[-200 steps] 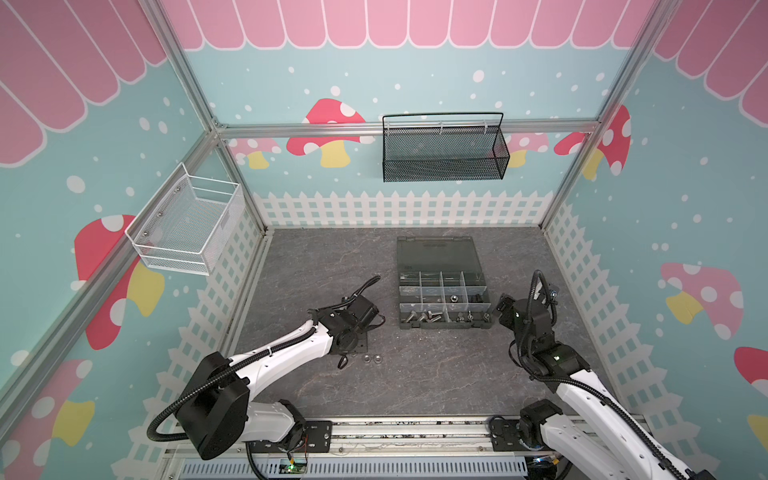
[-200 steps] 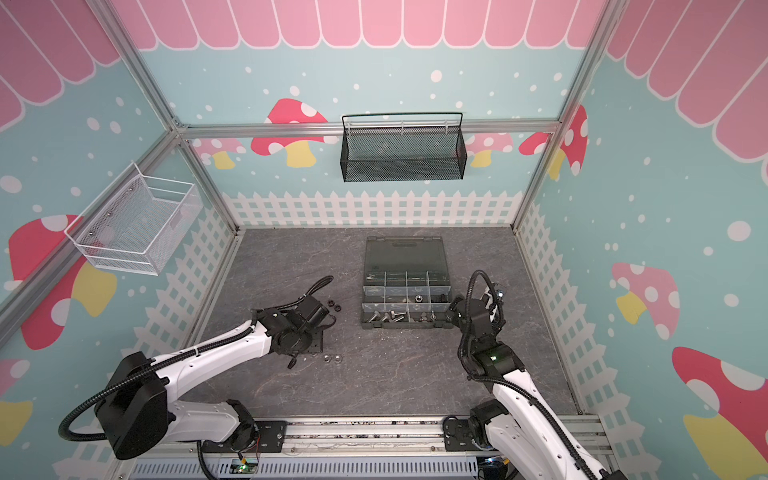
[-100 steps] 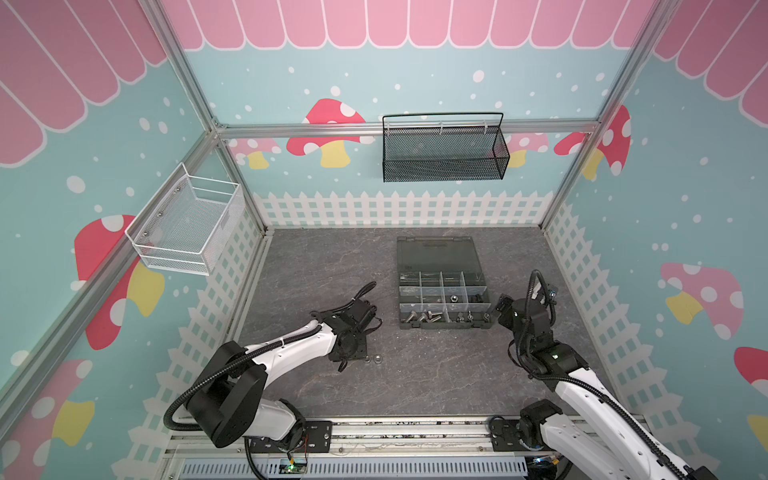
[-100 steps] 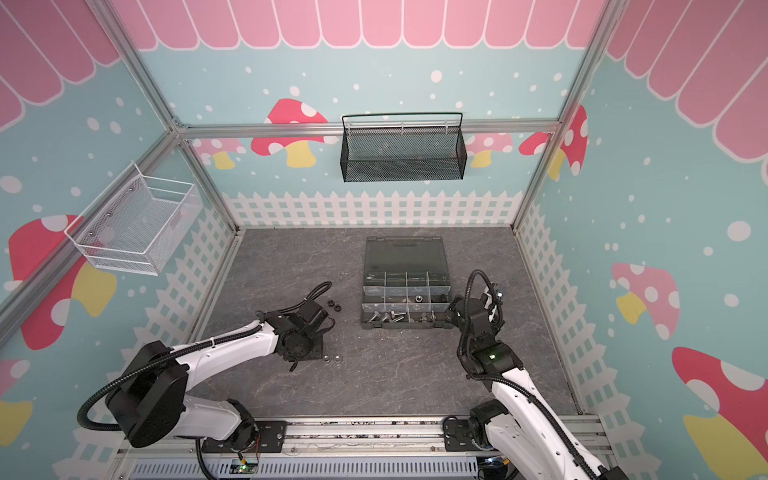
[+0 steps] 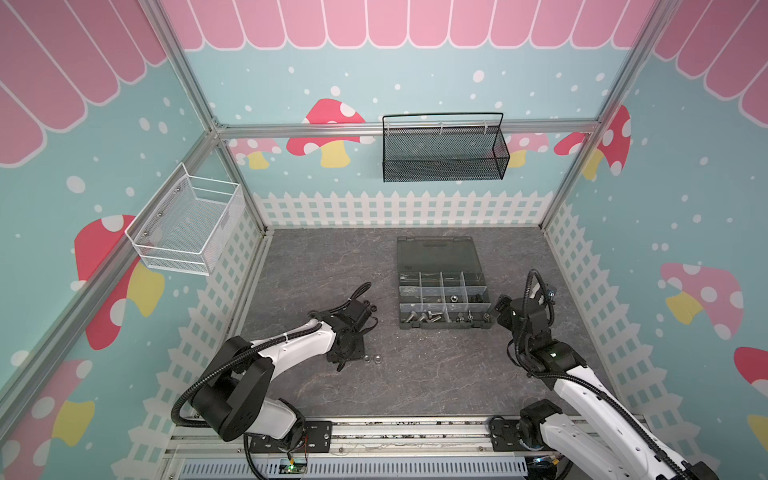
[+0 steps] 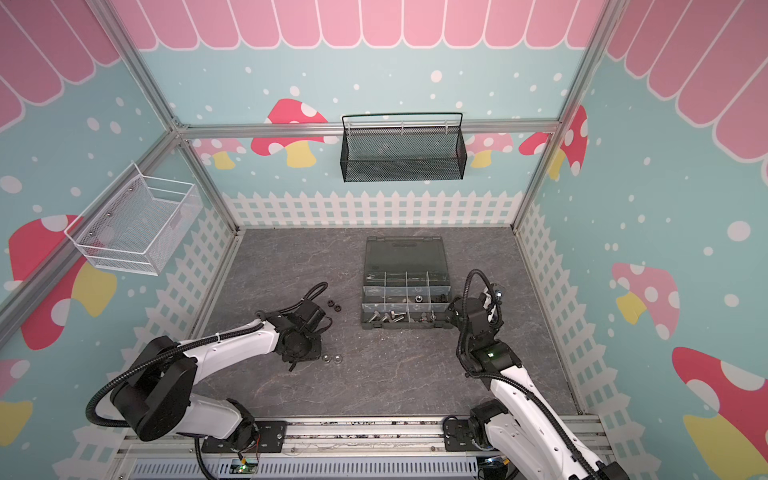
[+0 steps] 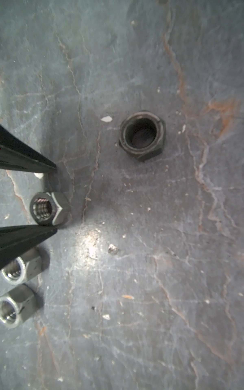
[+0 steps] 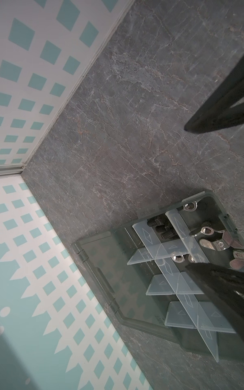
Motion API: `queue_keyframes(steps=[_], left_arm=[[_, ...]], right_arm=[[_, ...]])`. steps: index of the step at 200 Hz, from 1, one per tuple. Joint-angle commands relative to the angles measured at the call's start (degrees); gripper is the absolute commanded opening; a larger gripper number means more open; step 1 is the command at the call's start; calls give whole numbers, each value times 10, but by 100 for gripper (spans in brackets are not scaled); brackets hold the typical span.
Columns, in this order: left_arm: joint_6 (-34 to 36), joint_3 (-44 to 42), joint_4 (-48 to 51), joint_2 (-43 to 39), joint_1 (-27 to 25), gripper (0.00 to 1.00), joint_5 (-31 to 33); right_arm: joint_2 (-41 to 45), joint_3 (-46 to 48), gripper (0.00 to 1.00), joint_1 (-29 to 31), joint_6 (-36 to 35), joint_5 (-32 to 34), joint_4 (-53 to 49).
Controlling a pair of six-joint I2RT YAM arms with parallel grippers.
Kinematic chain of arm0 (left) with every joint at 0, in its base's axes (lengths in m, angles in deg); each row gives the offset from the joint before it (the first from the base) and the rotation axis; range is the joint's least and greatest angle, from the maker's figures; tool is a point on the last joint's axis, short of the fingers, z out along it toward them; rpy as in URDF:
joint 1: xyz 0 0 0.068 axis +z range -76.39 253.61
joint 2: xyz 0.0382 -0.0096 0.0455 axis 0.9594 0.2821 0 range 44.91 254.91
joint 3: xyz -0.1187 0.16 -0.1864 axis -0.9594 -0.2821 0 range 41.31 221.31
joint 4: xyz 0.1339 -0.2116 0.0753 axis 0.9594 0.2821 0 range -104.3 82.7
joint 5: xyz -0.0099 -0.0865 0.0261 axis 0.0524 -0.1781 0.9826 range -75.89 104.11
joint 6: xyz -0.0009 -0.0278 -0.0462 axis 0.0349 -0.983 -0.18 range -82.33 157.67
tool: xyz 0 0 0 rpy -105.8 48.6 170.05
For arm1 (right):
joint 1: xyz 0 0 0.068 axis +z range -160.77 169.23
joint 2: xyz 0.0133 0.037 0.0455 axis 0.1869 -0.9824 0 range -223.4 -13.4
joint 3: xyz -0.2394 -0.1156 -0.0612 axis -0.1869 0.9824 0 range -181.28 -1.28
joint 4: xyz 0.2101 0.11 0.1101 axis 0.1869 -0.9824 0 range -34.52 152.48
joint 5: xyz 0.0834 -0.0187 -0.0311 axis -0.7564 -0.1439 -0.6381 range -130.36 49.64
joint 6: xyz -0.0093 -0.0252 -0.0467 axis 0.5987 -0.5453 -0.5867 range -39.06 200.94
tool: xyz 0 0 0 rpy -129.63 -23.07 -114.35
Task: Sort the screws and nuts into containers
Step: 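Lower the left gripper and close it on the silver nut, then lift the silver nut with the left gripper and carry it over the box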
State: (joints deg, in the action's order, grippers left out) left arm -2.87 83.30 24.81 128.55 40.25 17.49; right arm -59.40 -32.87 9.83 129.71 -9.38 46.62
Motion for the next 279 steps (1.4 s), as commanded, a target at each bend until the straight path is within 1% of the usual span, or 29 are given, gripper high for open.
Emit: queue_keyframes(steps=[1,19,57,87,158,194,225,258,279], left_arm=[[-1,-10,-12,21,6,38,-4],[-1,-10,-15,25,7,37,-5],[3,-9,-16,29,9,28,-8],[5,-7,-16,32,9,23,-10],[12,17,-4,16,10,22,-3],[17,55,0,-3,8,22,10],[28,106,-2,-6,-10,22,31],[41,166,-22,18,-44,22,60],[51,212,-47,54,-68,22,67]], right_arm=[[-3,-1,97,-3,16,0,-2],[-3,-1,97,-3,16,0,-2],[-2,-1,97,-3,17,2,-2],[-6,-2,97,-3,19,-2,1],[-17,-10,97,-3,17,-2,2],[-18,-7,97,-3,20,-4,1],[-15,-5,97,-3,21,-5,1],[-9,-4,97,-3,20,-1,1],[-3,-2,97,-3,21,2,1]])
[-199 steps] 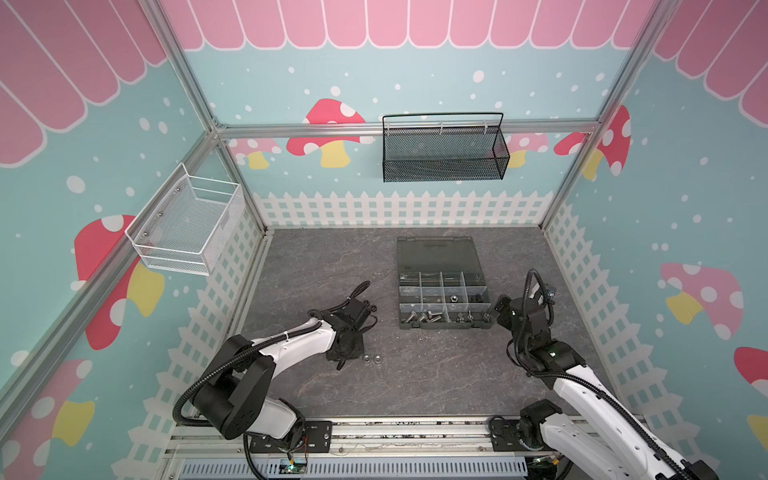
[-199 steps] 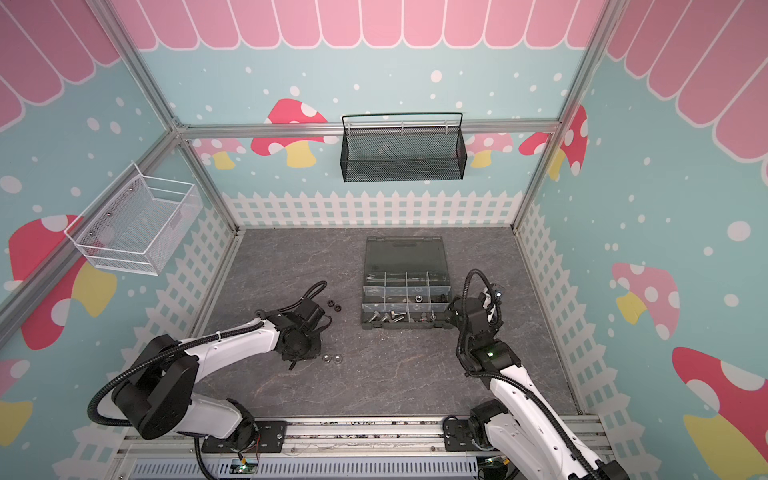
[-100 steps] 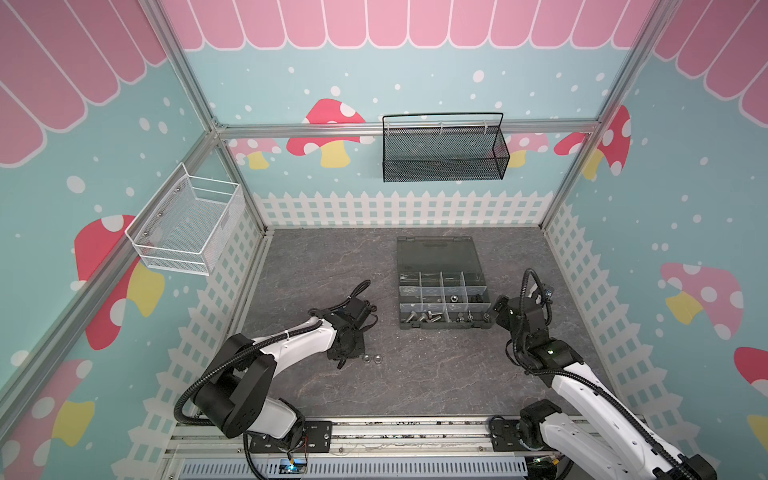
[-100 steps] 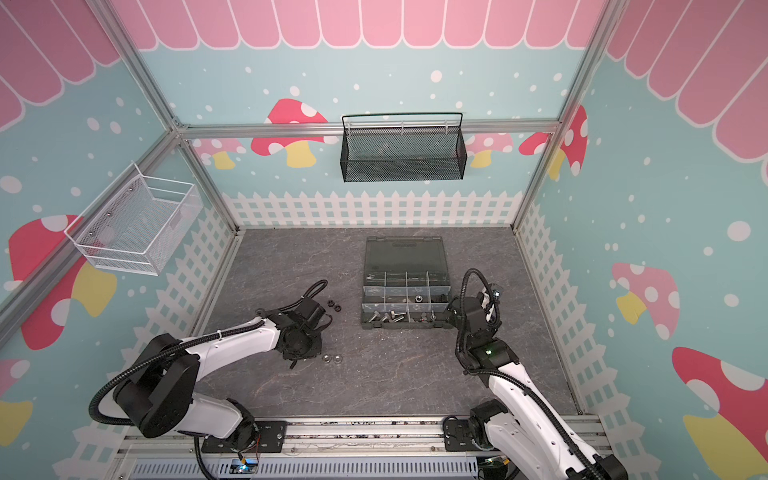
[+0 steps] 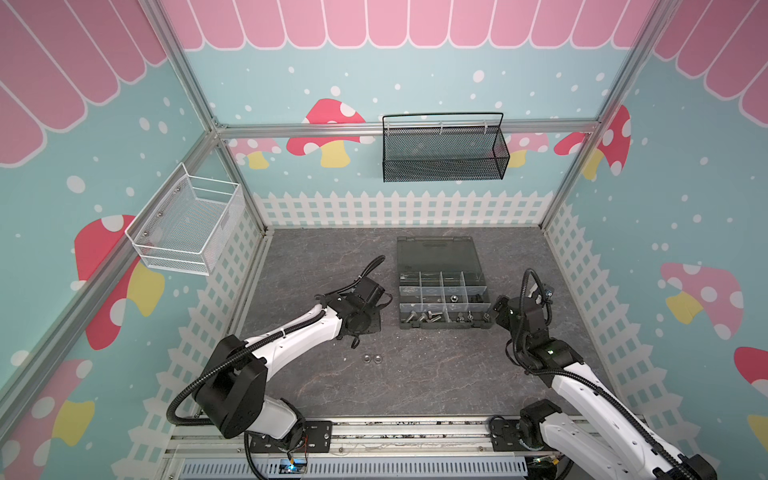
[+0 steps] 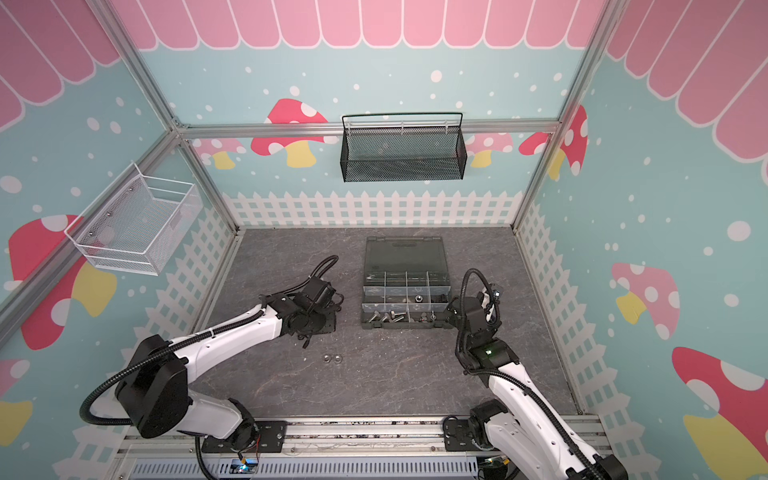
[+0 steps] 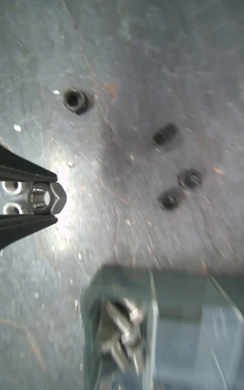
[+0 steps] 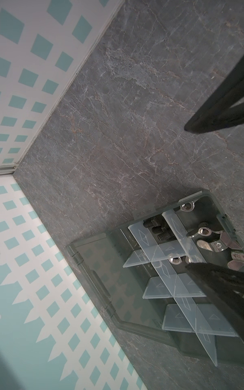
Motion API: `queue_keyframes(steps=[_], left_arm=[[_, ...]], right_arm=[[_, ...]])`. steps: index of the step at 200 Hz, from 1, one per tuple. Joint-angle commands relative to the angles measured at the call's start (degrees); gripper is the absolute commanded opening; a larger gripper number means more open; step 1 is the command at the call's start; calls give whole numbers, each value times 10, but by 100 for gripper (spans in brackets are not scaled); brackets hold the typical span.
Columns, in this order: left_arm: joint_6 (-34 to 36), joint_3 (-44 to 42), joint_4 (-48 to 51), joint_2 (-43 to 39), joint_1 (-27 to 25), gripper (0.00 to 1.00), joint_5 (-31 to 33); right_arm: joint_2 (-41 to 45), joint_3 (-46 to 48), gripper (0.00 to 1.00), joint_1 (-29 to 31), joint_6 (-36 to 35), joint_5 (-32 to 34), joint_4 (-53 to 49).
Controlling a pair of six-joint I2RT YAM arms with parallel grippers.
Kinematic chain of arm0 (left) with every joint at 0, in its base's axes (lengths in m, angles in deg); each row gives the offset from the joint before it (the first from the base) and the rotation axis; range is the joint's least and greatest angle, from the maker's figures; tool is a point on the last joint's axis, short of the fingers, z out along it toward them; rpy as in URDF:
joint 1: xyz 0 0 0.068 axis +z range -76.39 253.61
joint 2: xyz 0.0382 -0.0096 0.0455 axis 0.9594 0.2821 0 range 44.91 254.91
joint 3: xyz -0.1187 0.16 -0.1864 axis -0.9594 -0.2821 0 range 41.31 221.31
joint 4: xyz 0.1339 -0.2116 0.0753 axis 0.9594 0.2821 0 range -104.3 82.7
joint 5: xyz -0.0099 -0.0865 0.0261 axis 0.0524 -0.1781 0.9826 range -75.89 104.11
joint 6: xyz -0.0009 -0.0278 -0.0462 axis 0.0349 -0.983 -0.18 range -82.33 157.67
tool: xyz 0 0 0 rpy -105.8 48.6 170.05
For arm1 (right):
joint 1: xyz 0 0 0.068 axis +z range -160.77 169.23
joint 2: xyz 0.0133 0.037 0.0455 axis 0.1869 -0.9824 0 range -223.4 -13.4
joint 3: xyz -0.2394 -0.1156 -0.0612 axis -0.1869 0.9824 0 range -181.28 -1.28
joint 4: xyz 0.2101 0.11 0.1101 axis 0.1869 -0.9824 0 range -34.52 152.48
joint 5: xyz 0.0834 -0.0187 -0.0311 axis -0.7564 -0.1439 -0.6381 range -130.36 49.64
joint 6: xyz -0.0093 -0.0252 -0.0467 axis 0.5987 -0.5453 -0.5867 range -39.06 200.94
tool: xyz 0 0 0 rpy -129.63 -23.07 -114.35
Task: Sort the screws and nuts into containers
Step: 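Lift the silver nut with the left gripper and carry it over the box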
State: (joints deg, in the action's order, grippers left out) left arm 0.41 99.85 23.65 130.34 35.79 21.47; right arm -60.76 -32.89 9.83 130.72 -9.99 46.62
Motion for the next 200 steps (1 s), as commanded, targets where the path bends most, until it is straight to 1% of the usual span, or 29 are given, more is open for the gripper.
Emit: queue_keyframes(steps=[1,40,73,107,157,200], left_arm=[[19,50,-36,39,-24,22,27],[56,160,-71,127,-62,22,21],[83,256,-93,202,-77,22,-2],[95,341,-103,276,-86,22,-36],[102,433,-110,367,-95,23,-81],[104,480,-109,420,-102,23,-110]], right_arm=[[11,-3,97,-3,11,8,1],[19,-3,97,-3,7,10,-2],[26,-3,97,-3,10,13,-6],[37,-2,97,-3,11,15,-9],[48,2,97,-3,17,18,-14],[49,6,97,-3,22,16,-13]])
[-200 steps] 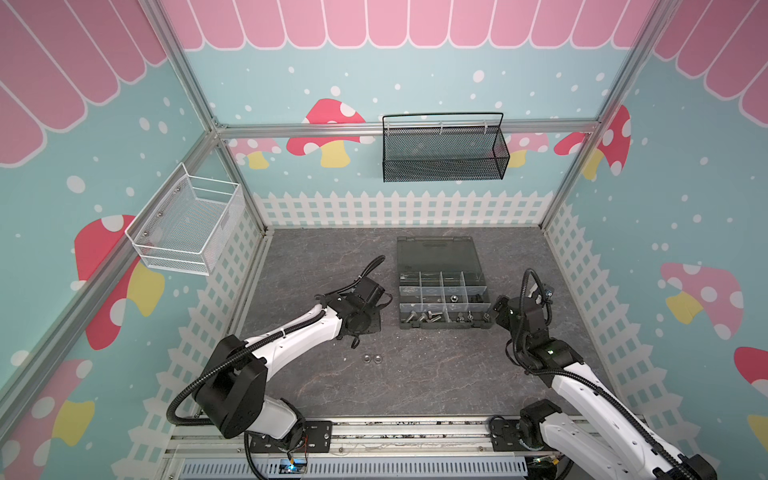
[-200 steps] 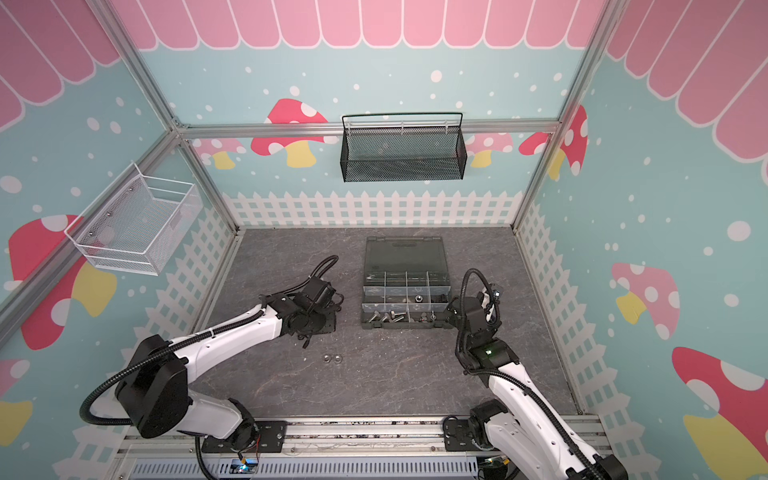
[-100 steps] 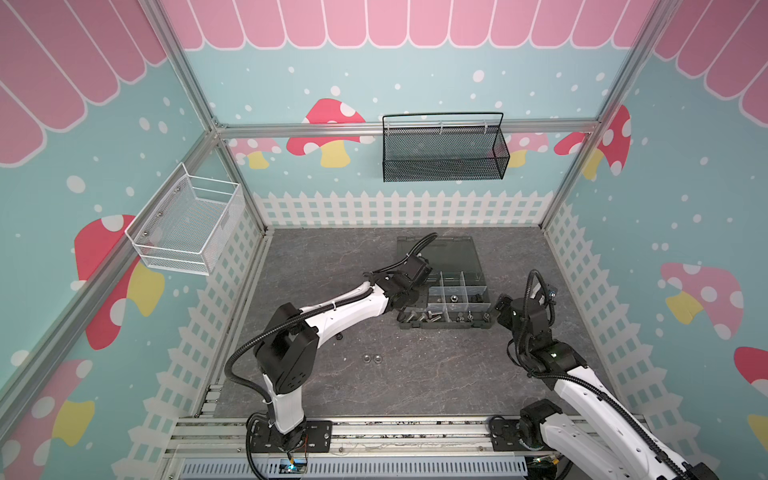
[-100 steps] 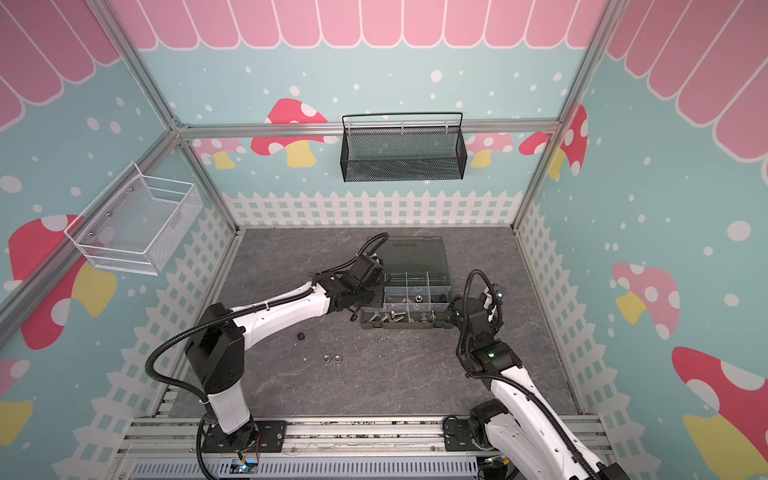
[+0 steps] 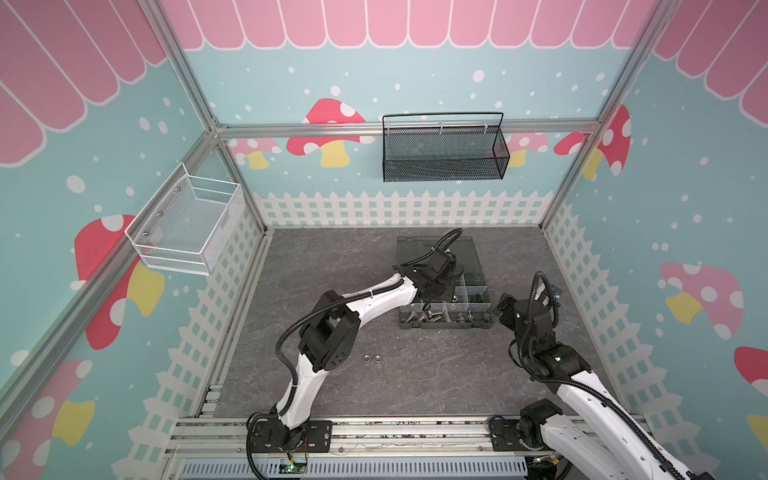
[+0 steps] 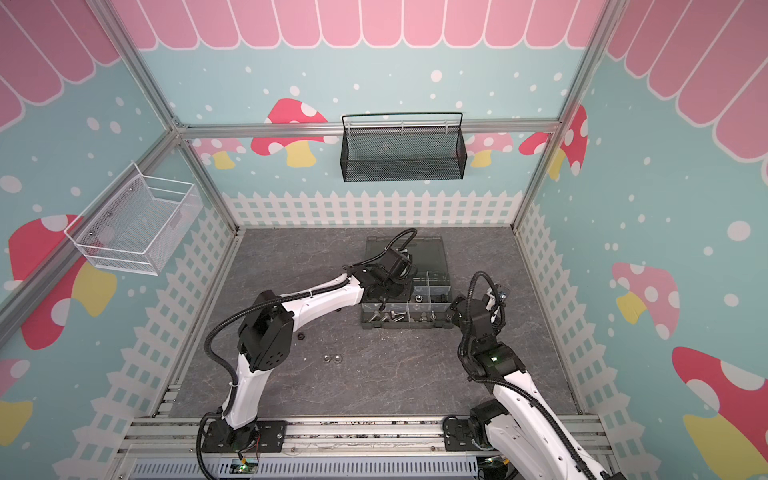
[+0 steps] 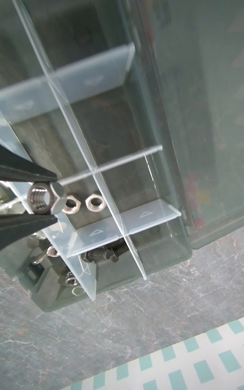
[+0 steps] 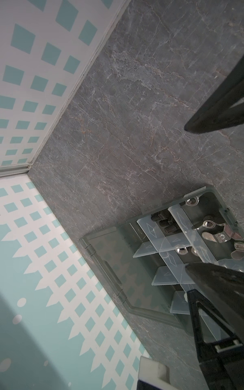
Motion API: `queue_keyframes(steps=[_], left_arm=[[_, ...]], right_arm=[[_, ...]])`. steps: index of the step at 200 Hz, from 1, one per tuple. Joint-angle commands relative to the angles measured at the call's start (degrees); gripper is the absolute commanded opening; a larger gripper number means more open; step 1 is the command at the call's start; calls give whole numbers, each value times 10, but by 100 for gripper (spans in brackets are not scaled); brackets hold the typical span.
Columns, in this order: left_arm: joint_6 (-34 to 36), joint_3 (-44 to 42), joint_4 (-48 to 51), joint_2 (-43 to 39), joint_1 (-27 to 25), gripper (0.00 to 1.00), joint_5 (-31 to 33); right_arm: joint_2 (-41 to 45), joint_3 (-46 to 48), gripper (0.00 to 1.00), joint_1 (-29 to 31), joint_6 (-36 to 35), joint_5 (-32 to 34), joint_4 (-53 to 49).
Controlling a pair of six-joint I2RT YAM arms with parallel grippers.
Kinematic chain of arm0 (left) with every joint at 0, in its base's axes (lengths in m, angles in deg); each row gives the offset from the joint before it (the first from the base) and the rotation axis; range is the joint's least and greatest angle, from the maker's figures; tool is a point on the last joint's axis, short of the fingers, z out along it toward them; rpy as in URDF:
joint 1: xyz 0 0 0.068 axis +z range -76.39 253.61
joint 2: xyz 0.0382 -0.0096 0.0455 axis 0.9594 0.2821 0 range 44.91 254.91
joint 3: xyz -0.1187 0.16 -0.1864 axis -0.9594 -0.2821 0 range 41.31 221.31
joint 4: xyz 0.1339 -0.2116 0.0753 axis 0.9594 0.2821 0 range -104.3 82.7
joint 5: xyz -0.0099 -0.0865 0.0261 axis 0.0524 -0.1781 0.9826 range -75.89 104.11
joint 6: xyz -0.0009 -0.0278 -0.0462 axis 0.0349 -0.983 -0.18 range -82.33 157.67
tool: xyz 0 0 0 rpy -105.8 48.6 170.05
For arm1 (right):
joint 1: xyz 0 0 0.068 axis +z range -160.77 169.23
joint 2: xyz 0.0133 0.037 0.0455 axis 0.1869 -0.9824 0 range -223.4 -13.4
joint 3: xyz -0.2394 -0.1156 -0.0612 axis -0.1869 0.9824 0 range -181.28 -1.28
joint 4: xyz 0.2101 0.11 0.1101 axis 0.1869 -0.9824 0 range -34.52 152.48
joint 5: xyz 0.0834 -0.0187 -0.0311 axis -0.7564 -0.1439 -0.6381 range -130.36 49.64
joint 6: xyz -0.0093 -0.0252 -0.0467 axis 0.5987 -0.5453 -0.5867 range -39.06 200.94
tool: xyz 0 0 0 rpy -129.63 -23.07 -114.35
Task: Sort the screws and nuts into containers
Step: 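Lift the silver nut with the left gripper and carry it over the box, then open the left gripper to drop the nut into the nut compartment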
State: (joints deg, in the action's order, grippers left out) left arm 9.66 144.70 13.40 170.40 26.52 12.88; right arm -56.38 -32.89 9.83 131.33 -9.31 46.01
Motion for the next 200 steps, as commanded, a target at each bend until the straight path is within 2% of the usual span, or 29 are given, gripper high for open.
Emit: queue_keyframes(steps=[1,64,88,125,200], left_arm=[[12,33,-6,20,-9,23,-25],[15,85,6,72,-15,26,-66],[14,98,14,82,-16,32,-70],[14,99,16,78,-16,40,-70],[16,82,18,25,-16,40,-49]], right_arm=[[5,6,97,-3,16,10,-8],[5,7,97,-3,18,8,-8],[7,8,97,-3,18,8,-9],[8,9,97,-3,18,8,-9],[8,8,97,-3,20,11,-8]])
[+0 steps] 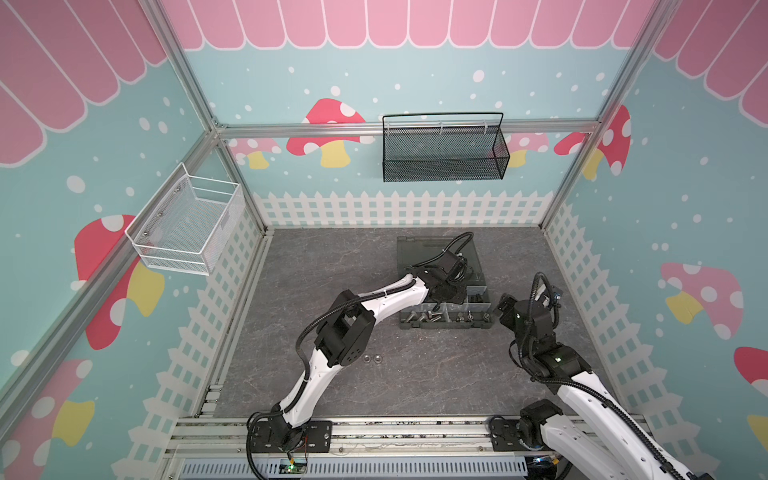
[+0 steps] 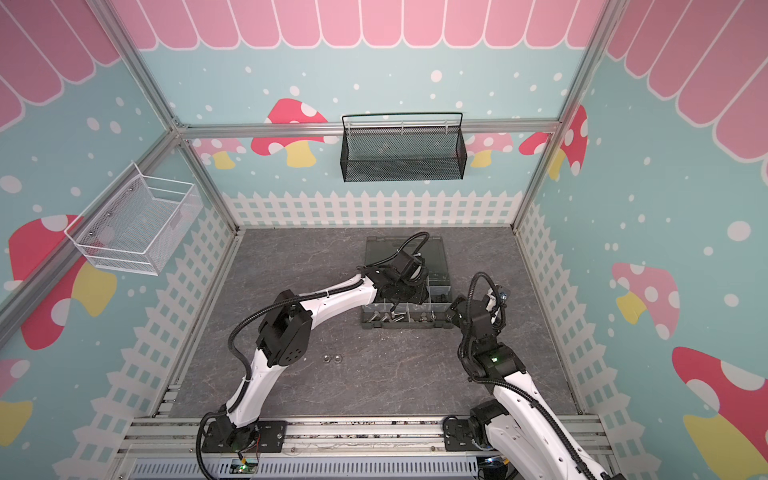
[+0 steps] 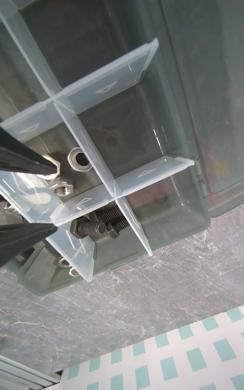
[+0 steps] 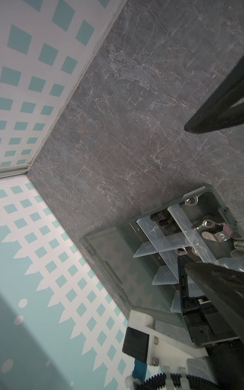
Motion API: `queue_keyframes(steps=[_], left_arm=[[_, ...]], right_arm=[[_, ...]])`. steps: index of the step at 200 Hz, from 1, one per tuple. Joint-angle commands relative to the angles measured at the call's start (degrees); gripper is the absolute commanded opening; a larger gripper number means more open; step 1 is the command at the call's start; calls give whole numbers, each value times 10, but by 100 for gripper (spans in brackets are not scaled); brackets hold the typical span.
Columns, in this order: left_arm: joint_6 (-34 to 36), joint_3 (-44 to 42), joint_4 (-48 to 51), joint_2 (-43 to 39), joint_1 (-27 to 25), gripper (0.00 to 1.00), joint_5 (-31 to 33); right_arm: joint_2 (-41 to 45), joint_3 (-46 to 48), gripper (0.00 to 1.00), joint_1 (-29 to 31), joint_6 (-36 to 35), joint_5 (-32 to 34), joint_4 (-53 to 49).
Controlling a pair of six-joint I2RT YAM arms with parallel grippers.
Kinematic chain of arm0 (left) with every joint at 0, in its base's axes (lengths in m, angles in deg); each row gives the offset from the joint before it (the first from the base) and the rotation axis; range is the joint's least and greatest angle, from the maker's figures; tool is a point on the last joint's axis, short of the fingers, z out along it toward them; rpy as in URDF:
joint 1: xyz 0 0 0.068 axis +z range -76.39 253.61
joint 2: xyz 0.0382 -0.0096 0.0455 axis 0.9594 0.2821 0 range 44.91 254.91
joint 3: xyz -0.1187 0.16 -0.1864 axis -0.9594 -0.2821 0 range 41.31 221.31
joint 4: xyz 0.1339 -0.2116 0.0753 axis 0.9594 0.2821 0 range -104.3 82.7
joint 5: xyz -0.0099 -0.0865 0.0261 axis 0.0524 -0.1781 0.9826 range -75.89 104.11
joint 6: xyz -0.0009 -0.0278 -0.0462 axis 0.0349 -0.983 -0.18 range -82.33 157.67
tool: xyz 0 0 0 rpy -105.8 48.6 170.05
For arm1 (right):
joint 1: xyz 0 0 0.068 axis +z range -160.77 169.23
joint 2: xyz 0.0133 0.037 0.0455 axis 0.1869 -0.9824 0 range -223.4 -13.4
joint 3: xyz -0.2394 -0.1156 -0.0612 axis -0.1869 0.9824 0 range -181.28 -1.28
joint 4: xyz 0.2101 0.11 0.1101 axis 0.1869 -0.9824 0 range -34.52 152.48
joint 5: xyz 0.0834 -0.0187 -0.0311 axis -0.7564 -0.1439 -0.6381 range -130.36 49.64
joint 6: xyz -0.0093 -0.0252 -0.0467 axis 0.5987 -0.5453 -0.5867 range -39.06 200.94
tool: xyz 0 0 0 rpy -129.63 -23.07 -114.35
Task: Sort the screws and nuts into containers
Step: 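Open the left gripper to drop the nut into the nut compartment, then move the open left gripper back over the next silver nut on the table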
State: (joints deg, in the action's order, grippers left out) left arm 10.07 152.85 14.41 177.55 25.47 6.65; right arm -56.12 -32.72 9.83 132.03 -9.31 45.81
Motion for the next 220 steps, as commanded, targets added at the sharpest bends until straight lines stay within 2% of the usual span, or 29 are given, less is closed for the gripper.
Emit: queue_keyframes(steps=[1,44,85,126,167,194,220], left_arm=[[11,0,8,-47,-6,40,14],[12,-48,2,-122,-6,40,52],[13,-138,-22,-230,-6,44,112],[10,-260,-37,-346,-6,62,205],[-12,-386,-14,-458,0,99,304],[-38,-448,29,-518,6,100,349],[-63,-495,68,-564,17,100,355]], right_arm=[[5,6,97,-3,13,11,-6],[4,5,97,-3,11,13,-6],[4,4,97,-3,12,13,-6],[4,1,97,-3,9,16,-6],[2,0,97,-3,6,15,-6],[-2,-1,97,-3,8,13,-6],[-7,-2,97,-3,12,12,-4]])
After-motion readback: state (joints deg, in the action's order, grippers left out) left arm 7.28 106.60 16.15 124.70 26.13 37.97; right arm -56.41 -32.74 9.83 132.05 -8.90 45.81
